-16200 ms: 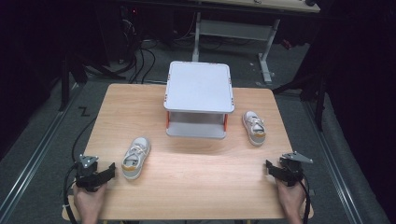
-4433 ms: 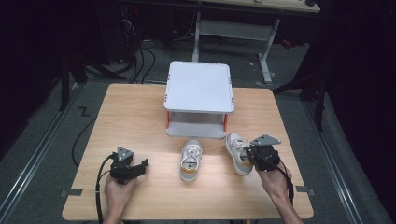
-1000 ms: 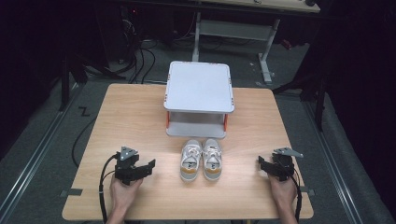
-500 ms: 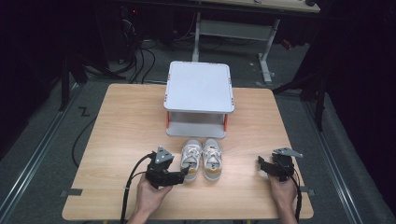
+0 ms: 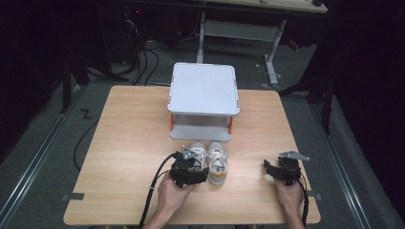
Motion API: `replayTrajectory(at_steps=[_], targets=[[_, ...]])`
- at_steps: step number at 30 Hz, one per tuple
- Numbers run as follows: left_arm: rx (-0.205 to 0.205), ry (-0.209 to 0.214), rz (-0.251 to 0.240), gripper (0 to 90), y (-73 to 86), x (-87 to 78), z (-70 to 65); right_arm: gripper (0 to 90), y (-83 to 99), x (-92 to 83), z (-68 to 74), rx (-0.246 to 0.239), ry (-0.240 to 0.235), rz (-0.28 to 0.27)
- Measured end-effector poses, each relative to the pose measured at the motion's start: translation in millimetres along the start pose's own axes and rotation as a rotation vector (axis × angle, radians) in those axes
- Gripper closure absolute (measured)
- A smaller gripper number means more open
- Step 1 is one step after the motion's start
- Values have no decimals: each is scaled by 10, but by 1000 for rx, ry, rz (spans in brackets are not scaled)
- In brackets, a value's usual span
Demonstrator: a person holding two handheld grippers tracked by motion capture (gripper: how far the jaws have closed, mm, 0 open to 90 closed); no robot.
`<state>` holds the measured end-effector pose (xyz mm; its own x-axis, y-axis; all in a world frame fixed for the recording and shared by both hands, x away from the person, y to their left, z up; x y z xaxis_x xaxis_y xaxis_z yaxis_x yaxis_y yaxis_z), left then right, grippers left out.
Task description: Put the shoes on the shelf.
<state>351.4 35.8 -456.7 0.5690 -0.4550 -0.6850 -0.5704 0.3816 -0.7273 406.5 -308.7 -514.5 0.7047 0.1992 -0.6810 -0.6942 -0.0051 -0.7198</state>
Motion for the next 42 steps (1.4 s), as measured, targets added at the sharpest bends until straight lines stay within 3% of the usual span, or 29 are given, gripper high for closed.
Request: replayTrajectory(at_steps=[4, 8, 12, 16, 19, 24, 32, 42], targets=[[-9, -15, 11, 370, -3, -6, -10, 350, 0, 0, 0, -1, 0, 0], [-28, -4, 10, 390, -14, -10, -13, 350, 0, 0, 0, -1, 0, 0], [-20, 6, 31, 390, -12, 51, -77, 350, 0, 0, 1, -1, 1, 0], [-48, 24, 37, 359, -29, 102, -63, 350, 0, 0, 1, -1, 1, 0], [-93, 40, 29, 359, -54, 109, -44, 350, 0, 0, 1, -1, 1, 0], [-109, 30, 40, 365, -81, 159, -46, 350, 1, 0, 2, 0, 2, -1], [-69, -32, 67, 401, -153, 229, -72, 350, 1, 0, 3, 0, 2, -1], [-11, -46, 91, 487, -176, 321, -120, 350, 1, 0, 3, 0, 2, -1]])
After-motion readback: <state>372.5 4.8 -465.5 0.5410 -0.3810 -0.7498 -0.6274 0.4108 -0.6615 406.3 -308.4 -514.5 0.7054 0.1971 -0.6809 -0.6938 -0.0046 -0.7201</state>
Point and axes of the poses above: each handheld gripper's, and its own axes: x roughly forward along the jaws, y roughly out of its underside, z roughly to its left, the point moved 2 cm from there along x, roughly forward along the jaws, and after that the axes turned 12 degrees about x, right-handed, at the moved point
